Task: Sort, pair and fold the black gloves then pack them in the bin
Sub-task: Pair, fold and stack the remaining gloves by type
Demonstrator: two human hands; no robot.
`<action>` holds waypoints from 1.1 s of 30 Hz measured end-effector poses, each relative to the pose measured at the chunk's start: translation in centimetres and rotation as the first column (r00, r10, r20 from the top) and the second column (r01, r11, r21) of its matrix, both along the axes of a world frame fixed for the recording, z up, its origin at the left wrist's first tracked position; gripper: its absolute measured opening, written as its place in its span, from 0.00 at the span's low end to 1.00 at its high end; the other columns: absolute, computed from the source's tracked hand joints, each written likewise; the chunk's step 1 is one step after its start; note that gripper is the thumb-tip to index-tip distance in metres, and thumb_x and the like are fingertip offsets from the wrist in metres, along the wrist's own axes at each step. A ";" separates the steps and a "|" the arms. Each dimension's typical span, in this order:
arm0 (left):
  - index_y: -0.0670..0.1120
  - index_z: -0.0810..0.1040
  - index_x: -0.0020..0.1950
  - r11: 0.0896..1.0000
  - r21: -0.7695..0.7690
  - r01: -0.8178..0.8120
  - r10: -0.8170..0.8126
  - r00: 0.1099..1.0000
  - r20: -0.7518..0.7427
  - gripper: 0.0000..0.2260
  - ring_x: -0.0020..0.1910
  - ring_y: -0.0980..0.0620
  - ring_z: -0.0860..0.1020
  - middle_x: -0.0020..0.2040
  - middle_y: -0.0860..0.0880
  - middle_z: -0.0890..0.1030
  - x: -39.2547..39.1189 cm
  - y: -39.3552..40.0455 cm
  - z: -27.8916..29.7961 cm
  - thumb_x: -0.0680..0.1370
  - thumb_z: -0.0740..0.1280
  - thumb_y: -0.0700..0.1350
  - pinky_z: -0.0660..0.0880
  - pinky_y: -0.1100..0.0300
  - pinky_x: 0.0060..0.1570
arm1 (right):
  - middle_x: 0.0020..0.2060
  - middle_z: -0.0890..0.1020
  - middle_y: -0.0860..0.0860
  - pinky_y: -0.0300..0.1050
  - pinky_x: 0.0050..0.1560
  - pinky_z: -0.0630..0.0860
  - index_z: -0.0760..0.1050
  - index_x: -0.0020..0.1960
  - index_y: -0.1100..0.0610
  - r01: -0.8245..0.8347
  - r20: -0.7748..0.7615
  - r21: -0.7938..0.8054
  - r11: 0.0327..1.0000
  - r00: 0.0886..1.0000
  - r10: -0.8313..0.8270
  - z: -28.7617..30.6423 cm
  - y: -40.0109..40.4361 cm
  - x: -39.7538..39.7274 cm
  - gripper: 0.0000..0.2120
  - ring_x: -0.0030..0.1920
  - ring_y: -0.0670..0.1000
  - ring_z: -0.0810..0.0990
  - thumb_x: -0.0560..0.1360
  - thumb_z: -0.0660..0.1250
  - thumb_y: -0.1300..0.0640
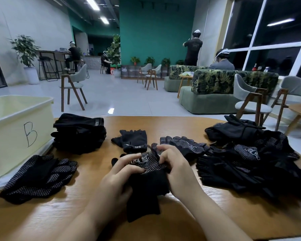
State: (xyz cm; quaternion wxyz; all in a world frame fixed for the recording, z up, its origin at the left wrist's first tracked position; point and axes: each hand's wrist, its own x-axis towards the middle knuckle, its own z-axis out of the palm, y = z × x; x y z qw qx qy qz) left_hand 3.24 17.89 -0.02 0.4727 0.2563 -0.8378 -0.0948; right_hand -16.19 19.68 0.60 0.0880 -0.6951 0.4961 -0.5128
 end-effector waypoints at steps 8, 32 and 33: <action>0.57 0.75 0.46 0.984 0.179 -0.014 0.006 0.999 0.044 0.24 0.72 0.64 0.58 0.73 0.61 0.60 0.3 -1.1 -0.9 0.62 0.65 0.30 0.55 0.75 0.65 | 0.71 0.65 0.37 0.36 0.58 0.73 0.70 0.62 0.43 -0.039 -0.211 -0.023 0.999 0.977 0.033 -0.3 1.1 1.0 0.33 0.63 0.41 0.72 0.66 0.66 0.73; 0.61 0.79 0.49 0.866 0.500 0.027 -0.175 0.952 0.251 0.19 0.69 0.75 0.52 0.73 0.65 0.50 3.3 0.2 -0.4 0.71 0.70 0.35 0.60 0.78 0.59 | 0.66 0.68 0.39 0.44 0.64 0.69 0.69 0.53 0.47 -0.151 -0.352 0.368 0.918 0.891 0.288 -0.5 1.4 0.2 0.20 0.67 0.39 0.65 0.68 0.66 0.66; 0.60 0.79 0.48 0.863 0.504 0.027 -0.179 0.950 0.256 0.18 0.69 0.75 0.53 0.73 0.66 0.50 3.4 0.6 -0.4 0.72 0.70 0.35 0.61 0.78 0.58 | 0.64 0.70 0.39 0.43 0.62 0.70 0.70 0.51 0.48 -0.160 -0.332 0.359 0.920 0.899 0.286 -0.6 1.7 0.1 0.18 0.66 0.38 0.66 0.68 0.66 0.67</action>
